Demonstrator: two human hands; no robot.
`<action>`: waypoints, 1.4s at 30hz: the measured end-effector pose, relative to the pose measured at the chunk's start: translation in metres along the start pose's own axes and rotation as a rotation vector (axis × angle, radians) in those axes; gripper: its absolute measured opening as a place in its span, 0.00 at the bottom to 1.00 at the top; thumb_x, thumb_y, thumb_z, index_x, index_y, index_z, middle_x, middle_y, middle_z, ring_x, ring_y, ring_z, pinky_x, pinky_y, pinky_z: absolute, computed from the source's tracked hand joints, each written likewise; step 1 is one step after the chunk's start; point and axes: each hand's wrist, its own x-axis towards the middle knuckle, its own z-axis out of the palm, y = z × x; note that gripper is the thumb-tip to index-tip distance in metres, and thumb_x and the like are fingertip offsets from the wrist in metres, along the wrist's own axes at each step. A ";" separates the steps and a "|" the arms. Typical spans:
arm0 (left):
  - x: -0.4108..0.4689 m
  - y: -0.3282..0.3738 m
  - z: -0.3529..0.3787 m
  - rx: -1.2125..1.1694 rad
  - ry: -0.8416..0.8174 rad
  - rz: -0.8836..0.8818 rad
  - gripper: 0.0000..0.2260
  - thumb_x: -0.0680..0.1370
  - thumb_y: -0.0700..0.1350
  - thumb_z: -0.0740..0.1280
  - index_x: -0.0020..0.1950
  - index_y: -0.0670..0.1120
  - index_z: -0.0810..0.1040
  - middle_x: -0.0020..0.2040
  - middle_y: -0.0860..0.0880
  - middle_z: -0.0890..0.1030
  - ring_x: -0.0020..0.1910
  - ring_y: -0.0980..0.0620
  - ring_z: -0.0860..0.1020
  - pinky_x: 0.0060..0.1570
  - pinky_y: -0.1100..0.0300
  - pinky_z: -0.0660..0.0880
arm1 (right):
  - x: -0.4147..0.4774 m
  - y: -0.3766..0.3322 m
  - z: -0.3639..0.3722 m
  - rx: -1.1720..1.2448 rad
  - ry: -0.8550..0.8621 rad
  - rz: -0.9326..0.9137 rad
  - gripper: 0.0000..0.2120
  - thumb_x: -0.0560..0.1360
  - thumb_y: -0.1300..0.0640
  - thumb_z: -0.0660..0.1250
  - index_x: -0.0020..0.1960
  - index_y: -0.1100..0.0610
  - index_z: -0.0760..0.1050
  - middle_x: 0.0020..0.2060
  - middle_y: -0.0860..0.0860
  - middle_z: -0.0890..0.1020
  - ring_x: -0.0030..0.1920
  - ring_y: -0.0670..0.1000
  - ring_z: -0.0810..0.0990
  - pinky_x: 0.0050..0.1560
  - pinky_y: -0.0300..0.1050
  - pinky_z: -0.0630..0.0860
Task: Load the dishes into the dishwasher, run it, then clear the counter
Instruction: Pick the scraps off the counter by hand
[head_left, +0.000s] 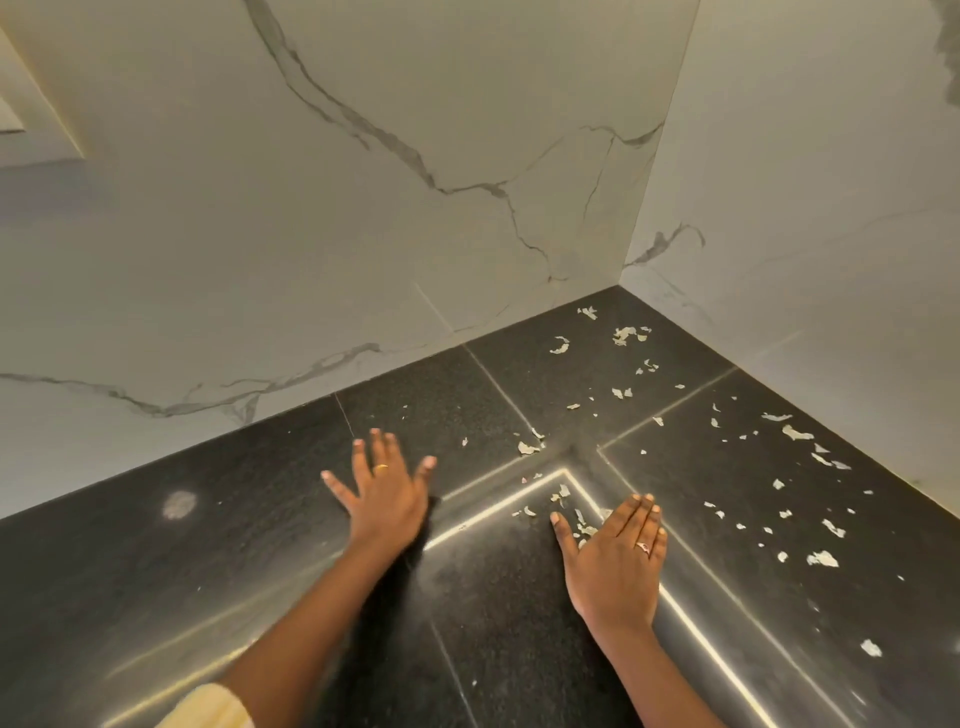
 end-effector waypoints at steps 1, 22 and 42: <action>0.008 -0.014 -0.005 0.015 -0.019 -0.050 0.38 0.74 0.67 0.37 0.76 0.44 0.43 0.77 0.48 0.41 0.75 0.45 0.38 0.64 0.35 0.29 | 0.000 0.001 0.001 -0.001 -0.003 -0.003 0.53 0.66 0.28 0.27 0.74 0.69 0.43 0.74 0.64 0.52 0.75 0.59 0.51 0.74 0.52 0.49; 0.077 0.021 -0.013 -0.043 -0.145 0.318 0.28 0.80 0.57 0.40 0.75 0.44 0.38 0.76 0.47 0.39 0.75 0.48 0.41 0.73 0.52 0.40 | 0.007 0.013 -0.004 0.112 -0.032 -0.092 0.56 0.60 0.30 0.16 0.74 0.66 0.40 0.75 0.61 0.49 0.76 0.56 0.47 0.73 0.48 0.43; 0.085 0.151 0.015 -0.278 -0.459 0.694 0.29 0.77 0.60 0.41 0.77 0.52 0.45 0.77 0.53 0.47 0.74 0.56 0.49 0.67 0.64 0.42 | 0.009 0.013 -0.015 0.141 -0.072 -0.086 0.53 0.64 0.29 0.20 0.73 0.67 0.41 0.74 0.61 0.53 0.74 0.58 0.55 0.73 0.45 0.41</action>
